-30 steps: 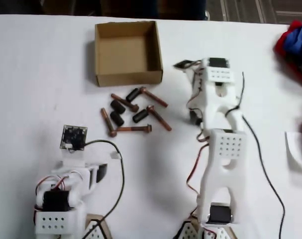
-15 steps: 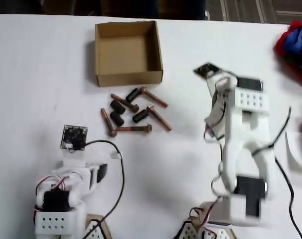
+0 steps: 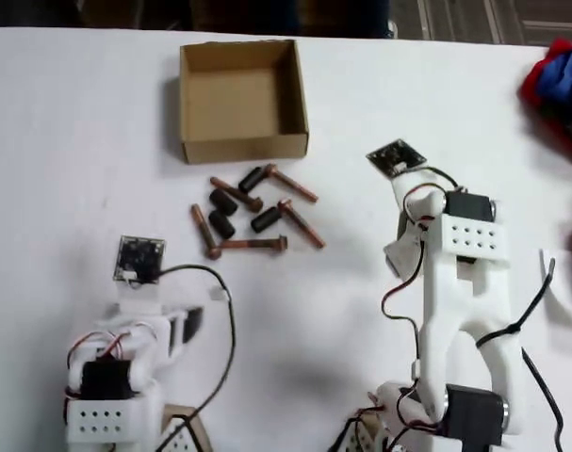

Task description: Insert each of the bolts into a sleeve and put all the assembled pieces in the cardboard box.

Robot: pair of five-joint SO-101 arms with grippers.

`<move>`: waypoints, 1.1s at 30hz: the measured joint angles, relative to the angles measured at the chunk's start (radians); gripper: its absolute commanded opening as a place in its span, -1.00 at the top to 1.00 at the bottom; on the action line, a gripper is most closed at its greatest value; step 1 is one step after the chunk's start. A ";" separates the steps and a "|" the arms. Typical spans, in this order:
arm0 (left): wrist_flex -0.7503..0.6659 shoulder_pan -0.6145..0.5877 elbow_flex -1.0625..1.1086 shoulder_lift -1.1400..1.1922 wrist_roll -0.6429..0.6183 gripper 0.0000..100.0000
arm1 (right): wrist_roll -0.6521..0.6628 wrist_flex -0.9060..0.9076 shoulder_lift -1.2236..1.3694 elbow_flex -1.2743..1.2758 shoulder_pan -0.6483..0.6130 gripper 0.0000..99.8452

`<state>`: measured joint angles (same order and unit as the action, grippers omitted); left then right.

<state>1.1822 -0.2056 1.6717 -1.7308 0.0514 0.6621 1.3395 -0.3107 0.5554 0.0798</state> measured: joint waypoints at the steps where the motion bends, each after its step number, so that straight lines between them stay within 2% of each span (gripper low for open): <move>1: -0.041 -0.041 0.000 0.002 0.000 0.38 | -0.005 0.000 0.000 0.000 -0.006 0.96; 4: -0.203 -0.206 0.000 0.003 0.021 0.38 | -0.014 0.000 0.000 0.003 -0.032 0.96; 7: -0.338 -0.354 0.000 0.003 0.166 0.39 | -0.014 0.000 0.000 0.003 -0.054 0.96; 8: -0.365 -0.374 0.002 0.003 0.204 0.39 | -0.014 0.000 0.000 0.003 -0.060 0.96; 14: -0.489 -0.394 0.003 0.003 0.221 0.39 | -0.018 0.000 0.000 0.003 -0.106 0.96; 16: -0.494 -0.364 0.002 0.005 0.281 0.39 | -0.020 0.000 0.000 0.003 -0.115 0.96; 18: -0.474 -0.281 -0.005 0.005 0.330 0.39 | -0.020 0.000 0.000 0.003 -0.120 0.96; 21: -0.370 -0.146 -0.051 0.035 0.358 0.39 | -0.020 0.000 0.000 0.003 -0.120 0.96; 26: -0.245 -0.026 -0.207 0.269 0.361 0.39 | -0.020 0.000 0.000 0.003 -0.075 0.96; 29: -0.227 -0.015 -0.370 0.514 0.293 0.39 | -0.020 0.002 0.000 0.003 -0.034 0.96; 33: -0.120 0.015 -0.698 0.901 0.087 0.39 | -0.020 0.002 0.000 0.003 0.021 0.96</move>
<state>1.0625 -0.1903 0.9735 -0.8301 0.1389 0.6421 1.3410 -0.3107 0.5585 0.1013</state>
